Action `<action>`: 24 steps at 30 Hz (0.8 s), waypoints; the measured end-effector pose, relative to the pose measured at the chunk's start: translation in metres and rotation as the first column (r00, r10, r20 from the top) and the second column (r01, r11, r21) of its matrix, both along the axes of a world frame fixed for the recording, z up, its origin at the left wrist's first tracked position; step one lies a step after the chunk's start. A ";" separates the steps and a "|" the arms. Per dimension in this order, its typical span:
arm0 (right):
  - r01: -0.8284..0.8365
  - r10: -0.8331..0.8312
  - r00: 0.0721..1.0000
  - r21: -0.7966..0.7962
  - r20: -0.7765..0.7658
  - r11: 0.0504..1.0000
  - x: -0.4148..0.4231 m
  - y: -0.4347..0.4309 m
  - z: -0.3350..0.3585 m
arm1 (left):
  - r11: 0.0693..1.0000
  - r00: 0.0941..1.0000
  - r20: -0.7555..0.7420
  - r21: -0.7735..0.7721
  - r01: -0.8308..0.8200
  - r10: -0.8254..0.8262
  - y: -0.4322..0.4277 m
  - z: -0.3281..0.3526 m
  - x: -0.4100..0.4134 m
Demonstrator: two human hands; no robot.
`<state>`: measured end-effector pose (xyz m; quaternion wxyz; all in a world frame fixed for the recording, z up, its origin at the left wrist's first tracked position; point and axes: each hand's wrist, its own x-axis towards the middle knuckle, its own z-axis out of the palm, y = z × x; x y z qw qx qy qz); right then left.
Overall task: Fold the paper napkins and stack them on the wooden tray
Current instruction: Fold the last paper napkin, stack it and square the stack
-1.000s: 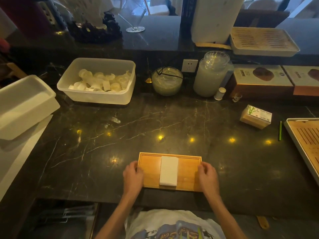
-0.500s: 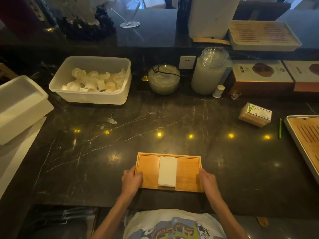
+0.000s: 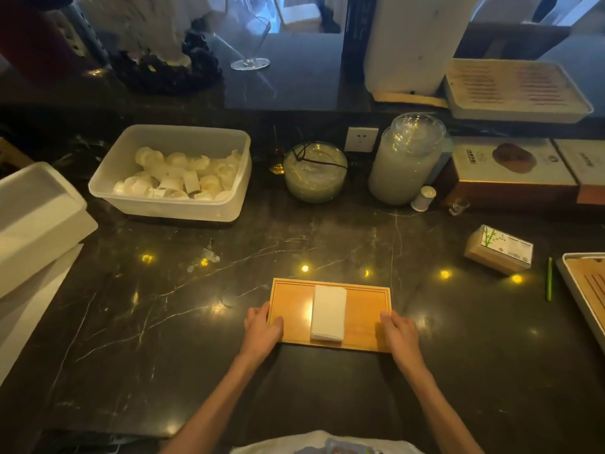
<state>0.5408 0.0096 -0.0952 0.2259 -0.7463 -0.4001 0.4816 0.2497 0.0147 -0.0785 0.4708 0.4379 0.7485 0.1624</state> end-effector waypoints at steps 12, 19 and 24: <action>-0.643 0.630 0.510 -0.226 0.586 0.732 -0.027 -0.050 -0.015 | 0.805 0.651 -0.528 -0.113 0.582 -0.545 -0.055 -0.036 0.038; -0.640 0.568 0.529 -0.143 0.630 0.755 -0.018 0.032 -0.020 | 0.795 0.615 -0.599 -0.061 0.604 -0.513 0.030 -0.038 0.041; -0.656 0.584 0.526 -0.141 0.618 0.741 -0.015 0.109 -0.011 | 0.801 0.617 -0.595 -0.077 0.594 -0.515 0.101 -0.033 0.049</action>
